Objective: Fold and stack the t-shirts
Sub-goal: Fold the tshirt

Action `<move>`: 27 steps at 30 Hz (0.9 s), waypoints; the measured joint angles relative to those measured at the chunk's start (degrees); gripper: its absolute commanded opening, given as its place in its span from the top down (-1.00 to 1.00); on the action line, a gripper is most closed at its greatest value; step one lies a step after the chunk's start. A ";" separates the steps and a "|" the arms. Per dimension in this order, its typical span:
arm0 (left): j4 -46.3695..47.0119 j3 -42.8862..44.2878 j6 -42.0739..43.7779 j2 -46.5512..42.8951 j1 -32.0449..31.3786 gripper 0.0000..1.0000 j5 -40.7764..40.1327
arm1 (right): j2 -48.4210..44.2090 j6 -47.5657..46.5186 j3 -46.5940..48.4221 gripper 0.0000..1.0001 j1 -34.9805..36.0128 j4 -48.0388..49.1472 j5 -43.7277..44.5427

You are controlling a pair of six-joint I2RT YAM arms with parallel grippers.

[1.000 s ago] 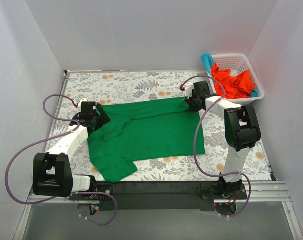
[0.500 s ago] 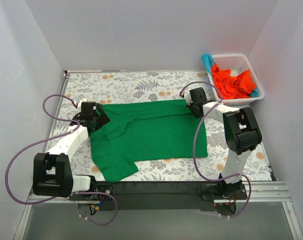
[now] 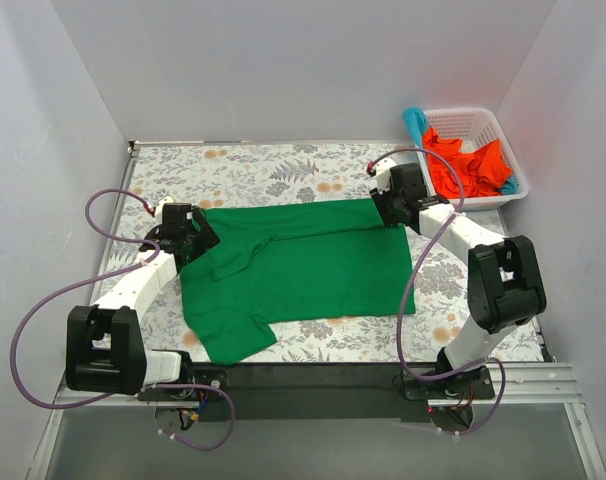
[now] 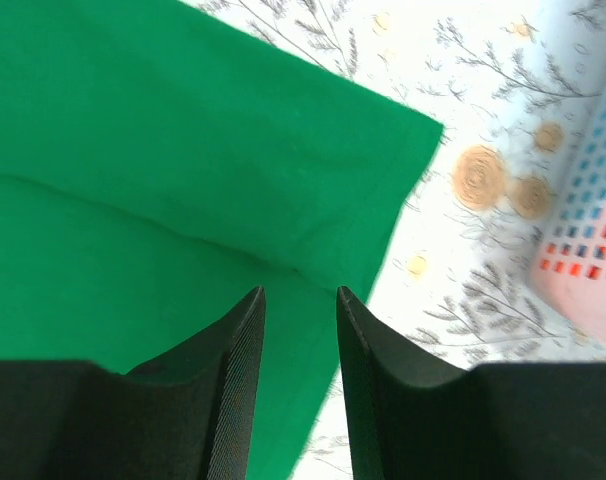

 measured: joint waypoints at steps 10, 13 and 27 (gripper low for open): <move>0.00 -0.63 -0.44 -0.04 0.92 -0.64 0.66 | 7.50 14.93 5.18 0.26 -0.63 1.57 -10.62; -0.52 -1.31 -0.52 -0.22 0.76 -0.59 1.81 | 6.49 19.04 2.89 0.24 0.98 3.52 -14.08; -7.45 10.97 5.64 4.42 -27.04 -0.43 -4.22 | -10.69 28.02 -14.91 0.24 8.39 11.41 -20.26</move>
